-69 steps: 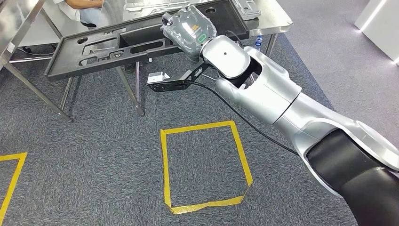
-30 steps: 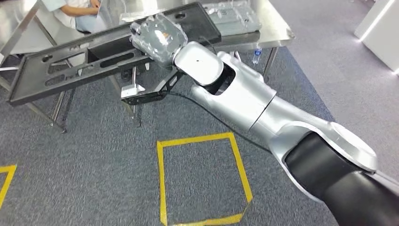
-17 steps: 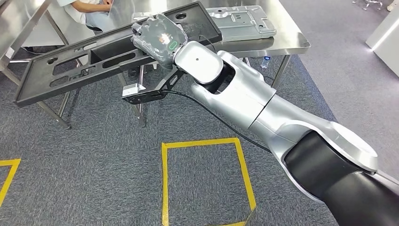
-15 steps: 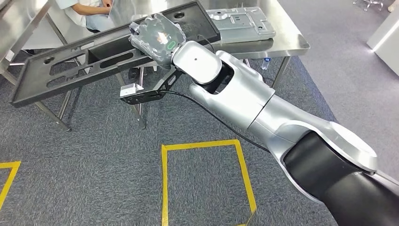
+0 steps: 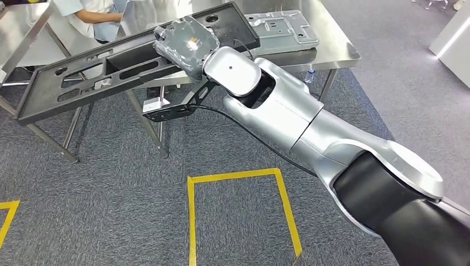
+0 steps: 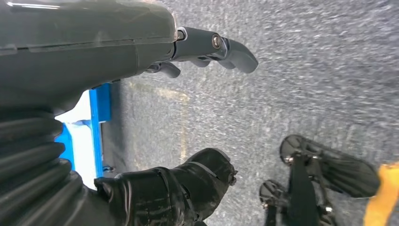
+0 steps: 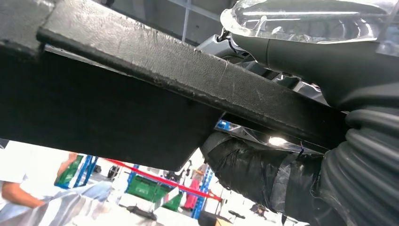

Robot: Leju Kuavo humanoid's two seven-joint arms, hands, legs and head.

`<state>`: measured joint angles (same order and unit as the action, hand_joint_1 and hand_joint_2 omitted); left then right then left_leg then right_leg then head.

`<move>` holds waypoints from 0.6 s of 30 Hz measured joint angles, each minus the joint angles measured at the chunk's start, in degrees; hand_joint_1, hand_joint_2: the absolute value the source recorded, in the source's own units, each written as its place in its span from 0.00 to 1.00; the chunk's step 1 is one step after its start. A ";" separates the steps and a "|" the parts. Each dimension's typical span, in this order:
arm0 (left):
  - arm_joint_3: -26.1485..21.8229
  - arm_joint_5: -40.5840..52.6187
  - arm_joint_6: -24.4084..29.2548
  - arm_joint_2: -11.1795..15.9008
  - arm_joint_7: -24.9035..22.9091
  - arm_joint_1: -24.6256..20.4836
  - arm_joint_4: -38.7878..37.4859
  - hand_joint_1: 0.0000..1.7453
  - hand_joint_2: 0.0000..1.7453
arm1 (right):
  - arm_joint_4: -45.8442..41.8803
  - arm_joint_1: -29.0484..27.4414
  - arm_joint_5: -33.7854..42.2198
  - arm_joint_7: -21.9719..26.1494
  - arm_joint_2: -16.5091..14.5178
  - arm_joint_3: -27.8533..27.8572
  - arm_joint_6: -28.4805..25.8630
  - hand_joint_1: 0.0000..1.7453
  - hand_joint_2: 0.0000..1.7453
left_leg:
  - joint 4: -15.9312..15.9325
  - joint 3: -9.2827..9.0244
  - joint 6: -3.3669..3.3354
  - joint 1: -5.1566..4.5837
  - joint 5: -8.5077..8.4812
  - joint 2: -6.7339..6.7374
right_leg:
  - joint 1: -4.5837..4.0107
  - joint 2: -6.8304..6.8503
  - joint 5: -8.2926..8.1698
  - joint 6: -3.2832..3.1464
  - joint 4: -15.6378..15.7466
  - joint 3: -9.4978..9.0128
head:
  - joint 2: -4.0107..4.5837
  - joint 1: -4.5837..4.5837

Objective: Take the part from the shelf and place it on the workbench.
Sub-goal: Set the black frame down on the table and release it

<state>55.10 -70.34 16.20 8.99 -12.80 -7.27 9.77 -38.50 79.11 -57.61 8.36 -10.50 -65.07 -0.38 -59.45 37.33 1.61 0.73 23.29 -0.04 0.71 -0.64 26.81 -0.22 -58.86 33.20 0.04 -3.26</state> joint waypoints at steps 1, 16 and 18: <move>-0.02 0.00 0.09 0.02 -0.02 -0.08 0.00 0.00 1.00 | 0.01 0.07 0.00 -0.03 0.01 0.00 0.05 1.00 1.00 | 0.72 -0.43 -0.32 -0.19 0.35 -0.01 | -0.09 0.01 0.15 0.28 0.16 -0.12 | 0.00 -0.02; -0.09 -0.06 1.02 -0.17 -0.53 -0.20 0.00 0.00 1.00 | 0.09 -0.90 0.18 -0.61 0.34 -0.46 0.08 1.00 1.00 | 0.89 -4.34 -1.98 -0.32 4.27 -0.96 | -0.84 0.31 -4.19 -0.01 -0.59 4.86 | 0.00 0.32; -0.18 -0.05 1.07 -0.18 -0.83 -0.29 0.00 0.00 1.00 | 0.10 -0.98 0.58 -1.20 0.27 -0.49 -0.06 1.00 1.00 | 1.20 -4.57 -1.34 -0.22 4.49 -0.99 | -0.96 0.26 -3.86 -0.20 -0.13 4.49 | -0.01 0.32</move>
<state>54.92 -70.38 17.26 8.81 -13.63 -7.55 9.77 -38.39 78.14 -57.03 7.16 -10.22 -65.56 -0.44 -58.25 32.76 0.27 0.51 27.78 -1.03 -0.25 -0.38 22.95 -0.43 -58.99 37.69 0.04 -2.94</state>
